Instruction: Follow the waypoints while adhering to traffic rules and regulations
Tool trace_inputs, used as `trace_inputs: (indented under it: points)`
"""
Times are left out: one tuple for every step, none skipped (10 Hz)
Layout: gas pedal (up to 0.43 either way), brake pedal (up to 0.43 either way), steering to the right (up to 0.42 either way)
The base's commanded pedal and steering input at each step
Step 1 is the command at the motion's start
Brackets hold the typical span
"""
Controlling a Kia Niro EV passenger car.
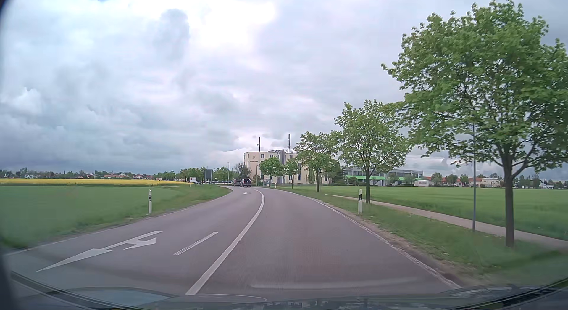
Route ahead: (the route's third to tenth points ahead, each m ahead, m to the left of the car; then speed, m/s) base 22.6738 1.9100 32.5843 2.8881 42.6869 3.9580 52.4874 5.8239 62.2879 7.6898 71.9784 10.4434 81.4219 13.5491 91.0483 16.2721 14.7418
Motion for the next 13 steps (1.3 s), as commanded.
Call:
trace_inputs:
  points:
    - [0.421, 0.012, -0.024]
    - [0.421, 0.012, -0.024]
    - [0.421, 0.012, -0.024]
    - [0.421, 0.012, -0.023]
    - [0.421, 0.012, -0.023]
    - [0.421, 0.012, -0.023]
    - [0.421, 0.012, -0.024]
    - [0.409, 0.012, -0.028]
    - [0.409, 0.012, -0.03]
    - [0.409, 0.012, -0.03]
    - [0.398, 0.012, -0.028]
    - [0.37, 0.012, -0.026]
    - [0.331, 0.012, -0.022]
